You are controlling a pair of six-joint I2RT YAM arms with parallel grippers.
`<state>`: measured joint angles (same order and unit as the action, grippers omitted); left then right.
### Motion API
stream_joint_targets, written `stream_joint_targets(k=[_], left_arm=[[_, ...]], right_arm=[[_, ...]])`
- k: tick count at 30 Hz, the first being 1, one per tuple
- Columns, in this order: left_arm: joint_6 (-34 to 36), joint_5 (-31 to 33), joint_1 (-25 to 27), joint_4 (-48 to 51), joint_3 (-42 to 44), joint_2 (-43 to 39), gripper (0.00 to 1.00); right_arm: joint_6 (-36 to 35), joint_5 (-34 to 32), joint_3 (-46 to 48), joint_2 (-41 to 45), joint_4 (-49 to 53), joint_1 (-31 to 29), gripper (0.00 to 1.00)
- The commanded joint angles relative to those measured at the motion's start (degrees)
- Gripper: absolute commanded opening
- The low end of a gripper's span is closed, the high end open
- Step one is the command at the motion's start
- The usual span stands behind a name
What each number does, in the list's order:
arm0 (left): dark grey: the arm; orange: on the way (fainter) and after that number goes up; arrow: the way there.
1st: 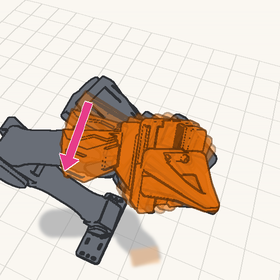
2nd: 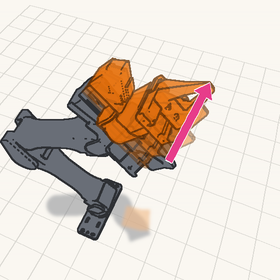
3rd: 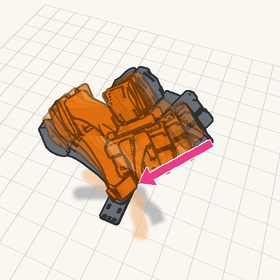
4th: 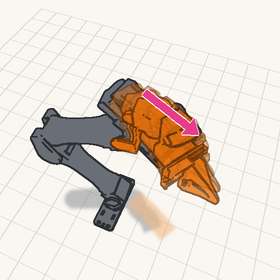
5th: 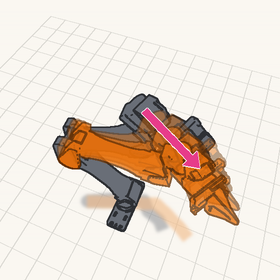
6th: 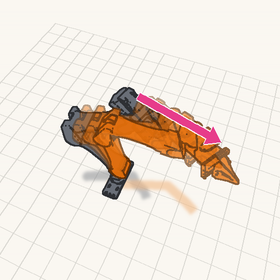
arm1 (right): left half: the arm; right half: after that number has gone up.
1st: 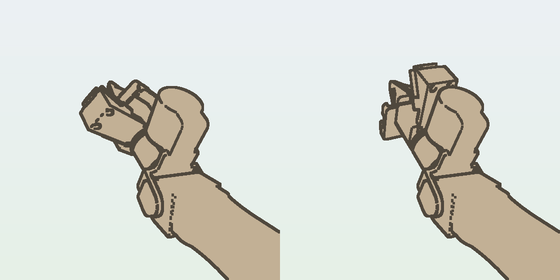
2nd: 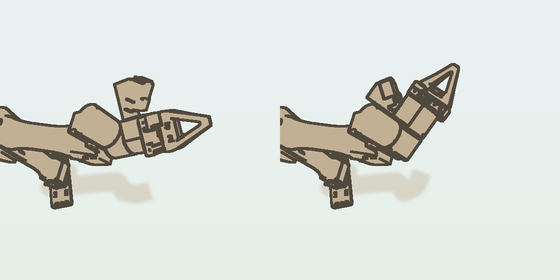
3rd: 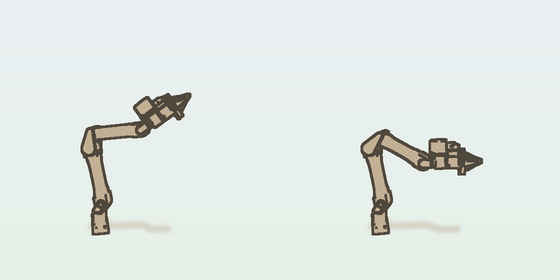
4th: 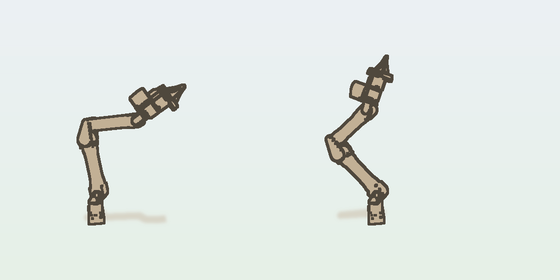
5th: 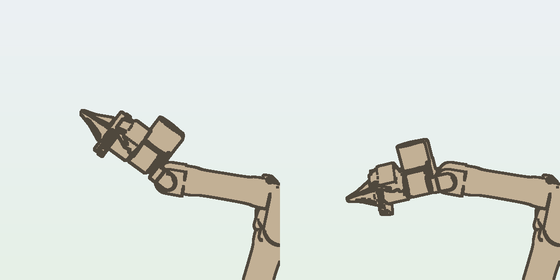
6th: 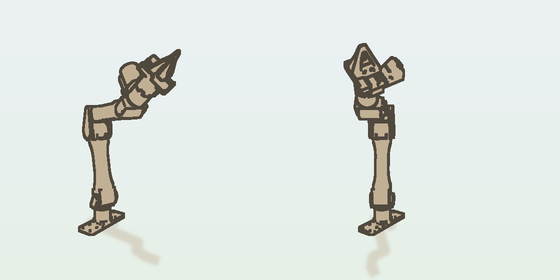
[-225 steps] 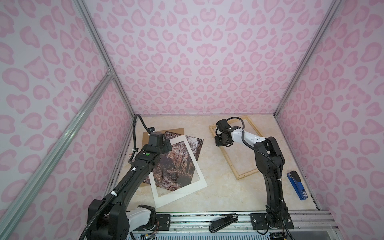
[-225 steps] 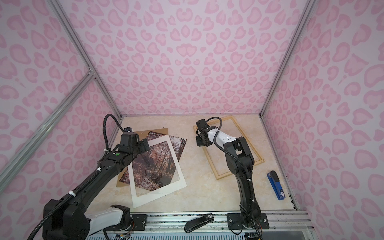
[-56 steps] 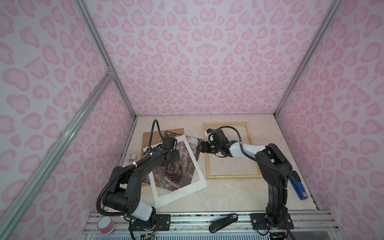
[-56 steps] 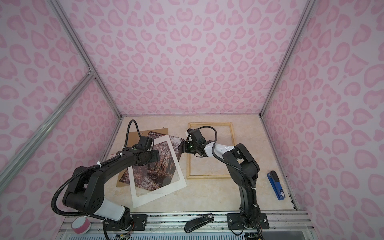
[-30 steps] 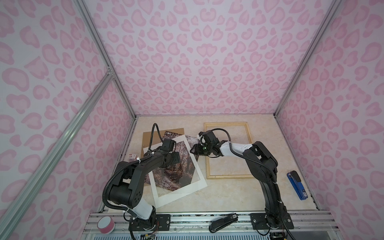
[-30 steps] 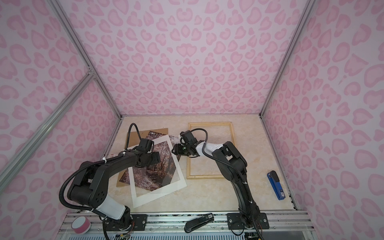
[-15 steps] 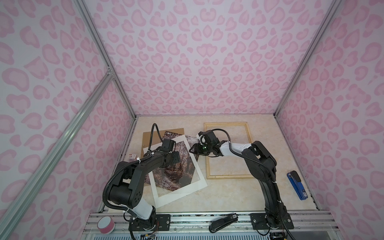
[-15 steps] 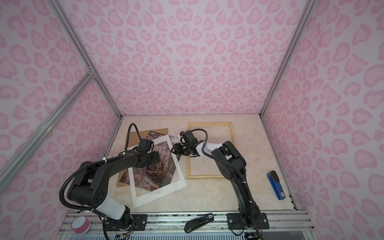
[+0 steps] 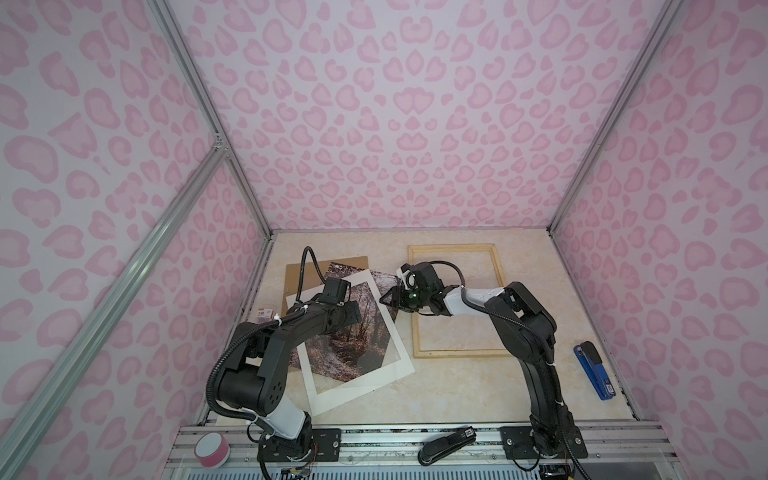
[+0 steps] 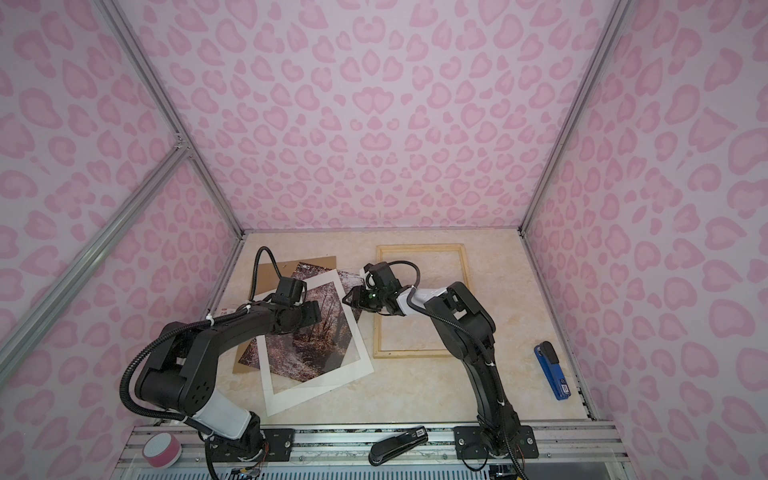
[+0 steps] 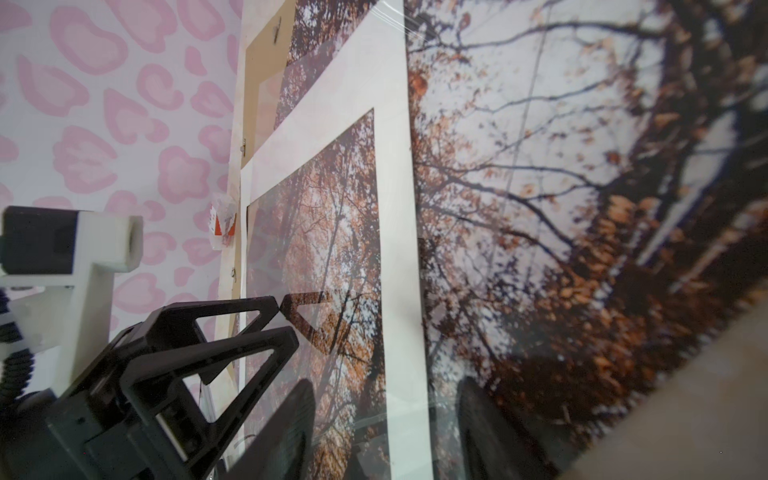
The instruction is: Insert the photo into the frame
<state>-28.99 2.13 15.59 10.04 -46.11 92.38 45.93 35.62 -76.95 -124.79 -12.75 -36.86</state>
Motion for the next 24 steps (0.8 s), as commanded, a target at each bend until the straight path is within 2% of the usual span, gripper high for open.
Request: stream_joint_targets(k=[1, 7, 20, 24], left_arm=[[-1.4, -4.0, 0.0, 2.6, 0.3, 0.8, 0.80], [-1.9, -5.5, 0.0, 2.2, 0.2, 1.3, 0.79], [-2.2, -6.4, 0.2, 1.6, 0.1, 2.1, 0.79], [-2.1, -6.4, 0.2, 1.6, 0.1, 2.0, 0.79]], right_arm=[[2.1, 4.4, 0.9, 0.7, -5.6, -0.1, 0.55], [3.6, 5.5, 1.5, 1.2, -7.9, -0.1, 0.52], [5.2, 6.5, 3.6, 1.0, -11.1, -0.4, 0.41], [5.4, 6.5, 3.4, 0.7, -11.2, -0.4, 0.30]])
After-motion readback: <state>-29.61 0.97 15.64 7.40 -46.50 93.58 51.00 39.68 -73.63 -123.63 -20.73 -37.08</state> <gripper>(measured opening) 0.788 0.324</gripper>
